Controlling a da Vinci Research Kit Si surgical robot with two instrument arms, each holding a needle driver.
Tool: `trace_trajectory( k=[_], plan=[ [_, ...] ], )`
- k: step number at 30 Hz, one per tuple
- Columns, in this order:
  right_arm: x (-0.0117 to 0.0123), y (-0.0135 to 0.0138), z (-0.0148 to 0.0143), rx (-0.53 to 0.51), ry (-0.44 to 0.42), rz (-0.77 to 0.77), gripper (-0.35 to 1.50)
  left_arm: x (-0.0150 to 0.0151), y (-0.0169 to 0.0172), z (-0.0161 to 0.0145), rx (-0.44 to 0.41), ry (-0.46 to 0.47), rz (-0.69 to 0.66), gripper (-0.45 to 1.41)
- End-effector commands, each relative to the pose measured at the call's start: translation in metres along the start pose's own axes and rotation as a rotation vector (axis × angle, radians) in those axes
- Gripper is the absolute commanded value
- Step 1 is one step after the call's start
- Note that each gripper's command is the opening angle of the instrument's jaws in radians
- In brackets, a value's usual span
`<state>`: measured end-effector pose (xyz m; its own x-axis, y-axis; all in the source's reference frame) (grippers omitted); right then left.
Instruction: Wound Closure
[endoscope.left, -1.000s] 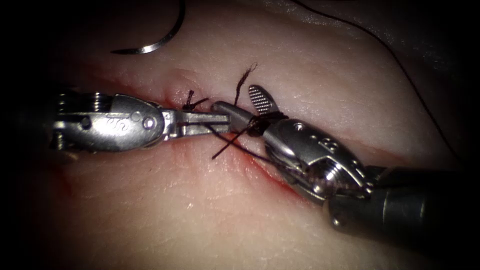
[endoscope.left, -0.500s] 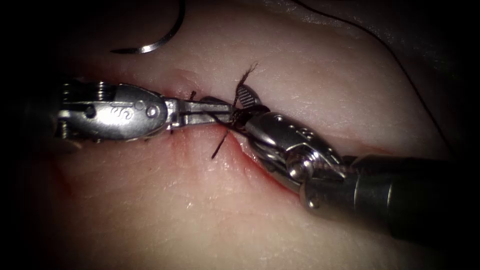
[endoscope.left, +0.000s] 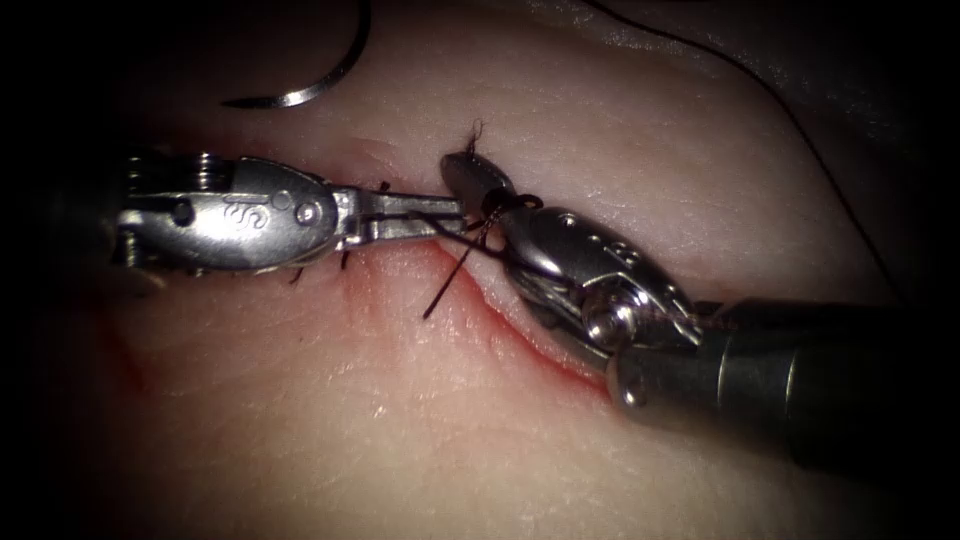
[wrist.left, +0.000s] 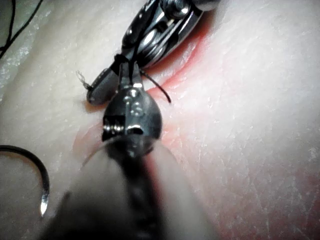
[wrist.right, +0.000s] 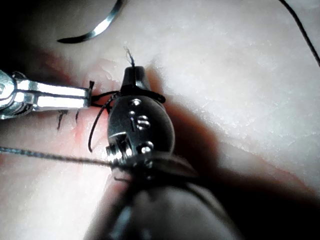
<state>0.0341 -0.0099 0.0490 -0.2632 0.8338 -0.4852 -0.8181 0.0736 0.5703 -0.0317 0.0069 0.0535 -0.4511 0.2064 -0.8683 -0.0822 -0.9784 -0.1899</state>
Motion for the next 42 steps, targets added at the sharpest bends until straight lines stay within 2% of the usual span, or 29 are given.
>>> trace_trajectory(
  k=[1,6,12,17,18,22,25,31,33,36,37,42],
  plan=[
    [-0.0004,-0.0005,0.0006,-0.017,-0.028,-0.002,-0.35,-0.0003,0.0002,0.0007,-0.001,0.001,0.0,-0.45],
    [0.0,-0.0017,-0.0005,-0.012,-0.057,0.006,-0.35,-0.0003,-0.0002,-0.0001,0.004,-0.001,-0.007,-0.45],
    [0.0011,-0.0046,-0.0024,-0.007,0.001,-0.08,-0.35,-0.0016,-0.0023,-0.0023,0.02,-0.05,-0.051,-0.45],
    [0.0003,-0.0063,-0.0034,-0.014,0.013,-0.148,-0.35,-0.0028,-0.0063,-0.0029,0.031,-0.138,-0.091,-0.45],
    [-0.0001,-0.0065,-0.0039,-0.017,0.002,-0.158,-0.35,-0.003,-0.0082,-0.0025,0.042,-0.16,-0.096,-0.45],
    [-0.0007,-0.0064,-0.0056,-0.015,-0.014,-0.193,-0.35,-0.003,-0.0112,-0.0011,0.062,-0.168,-0.112,-0.45],
    [-0.0008,-0.0064,-0.007,-0.019,-0.018,-0.226,-0.35,-0.0024,-0.0132,0.0007,0.076,-0.173,-0.123,-0.45],
    [-0.0011,-0.0068,-0.0075,-0.008,-0.024,-0.256,-0.35,-0.0019,-0.0157,0.0024,0.083,-0.176,-0.133,-0.45],
    [-0.0016,-0.007,-0.0077,-0.001,-0.031,-0.271,-0.35,-0.0013,-0.018,0.0023,0.084,-0.178,-0.143,-0.45],
    [-0.0022,-0.0073,-0.0081,0.004,-0.041,-0.288,-0.35,-0.0002,-0.0194,0.0018,0.11,-0.179,-0.139,-0.45],
    [-0.0027,-0.0075,-0.0083,0.009,-0.045,-0.29,-0.35,0.0012,-0.0205,0.0015,0.116,-0.163,-0.136,-0.45],
    [-0.0038,-0.0078,-0.0092,0.014,-0.065,-0.314,-0.35,0.0036,-0.022,0.0007,0.131,-0.151,-0.12,-0.45]
  ],
)
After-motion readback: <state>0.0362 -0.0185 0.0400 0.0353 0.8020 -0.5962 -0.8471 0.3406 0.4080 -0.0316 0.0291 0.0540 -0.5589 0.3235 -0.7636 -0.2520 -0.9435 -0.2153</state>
